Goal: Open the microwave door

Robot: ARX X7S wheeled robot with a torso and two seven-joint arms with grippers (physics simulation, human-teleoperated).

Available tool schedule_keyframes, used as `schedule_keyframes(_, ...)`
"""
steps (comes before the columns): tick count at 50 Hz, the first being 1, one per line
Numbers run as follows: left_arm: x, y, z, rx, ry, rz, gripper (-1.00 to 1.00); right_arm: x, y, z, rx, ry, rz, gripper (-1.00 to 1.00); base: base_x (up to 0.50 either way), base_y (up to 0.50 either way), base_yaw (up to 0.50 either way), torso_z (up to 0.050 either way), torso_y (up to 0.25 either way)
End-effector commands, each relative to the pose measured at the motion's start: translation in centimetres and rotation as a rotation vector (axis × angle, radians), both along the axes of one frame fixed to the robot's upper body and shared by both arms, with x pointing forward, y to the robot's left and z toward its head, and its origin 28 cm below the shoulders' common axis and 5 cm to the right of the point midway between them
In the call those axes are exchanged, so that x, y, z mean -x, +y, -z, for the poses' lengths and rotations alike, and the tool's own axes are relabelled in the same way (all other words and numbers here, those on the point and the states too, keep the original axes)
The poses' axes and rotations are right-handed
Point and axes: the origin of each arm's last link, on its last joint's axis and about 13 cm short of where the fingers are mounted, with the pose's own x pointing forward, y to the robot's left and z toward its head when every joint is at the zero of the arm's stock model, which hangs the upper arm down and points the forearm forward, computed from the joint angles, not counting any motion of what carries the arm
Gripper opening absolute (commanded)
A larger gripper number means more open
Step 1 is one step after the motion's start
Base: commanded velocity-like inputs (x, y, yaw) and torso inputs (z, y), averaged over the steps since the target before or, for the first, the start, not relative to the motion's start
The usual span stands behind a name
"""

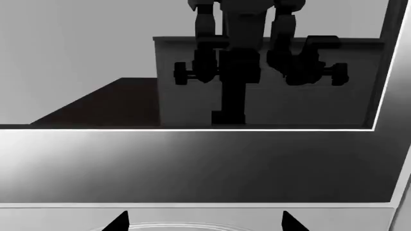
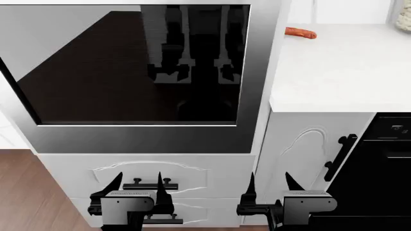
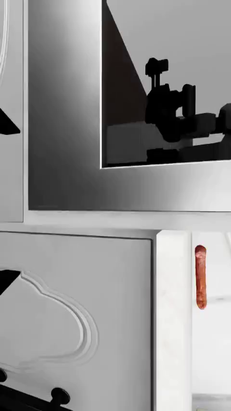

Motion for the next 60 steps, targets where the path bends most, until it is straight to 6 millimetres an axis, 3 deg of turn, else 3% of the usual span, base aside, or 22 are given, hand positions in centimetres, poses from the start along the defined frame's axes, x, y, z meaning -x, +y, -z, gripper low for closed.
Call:
schedule_keyframes(1,-0.1,0.0,-0.1,0.001,-0.002,-0.004,1.0,0.0,0.0,0.0,0.001,0.002,-0.002,1.0,0.0,0.0,0.0,0.0,0.0)
schedule_keyframes(13,-0.5,-0.1,-0.3,0.01,-0.015,-0.008,1.0,-0.4,0.0,0.1,0.008,0.013,-0.01,1.0,0.0,0.0,0.0,0.0,0.0)
schedule_keyframes(31,0.1,-0.3,-2.4,0.008,-0.074,0.027,1.0,-0.3,0.0,-0.5,0.01,-0.015,-0.016,1.0,0.0,0.0,0.0,0.05,0.0)
schedule_keyframes(34,-0.6,0.0,-3.8,-0.002,-0.128,0.016,1.0,-0.6,-0.2,-1.6,0.026,-0.049,-0.01,1.0,0.0,0.0,0.0,0.05,0.0)
schedule_keyframes(46,-3.1,1.0,-11.9,-0.049,-0.4,0.003,1.0,-1.2,-1.2,-8.8,0.061,-0.302,0.028,1.0,0.0,0.0,0.0,0.05,0.0)
schedule_keyframes(56,-2.7,1.0,-18.4,-0.072,-0.603,0.024,1.0,-0.2,-1.2,-14.7,0.084,-0.513,0.039,1.0,0.0,0.0,0.0,0.05,0.0)
schedule_keyframes(60,-2.5,1.1,-20.4,-0.076,-0.675,0.033,1.0,0.1,-1.4,-16.2,0.096,-0.569,0.05,1.0,0.0,0.0,0.0,0.032,0.0)
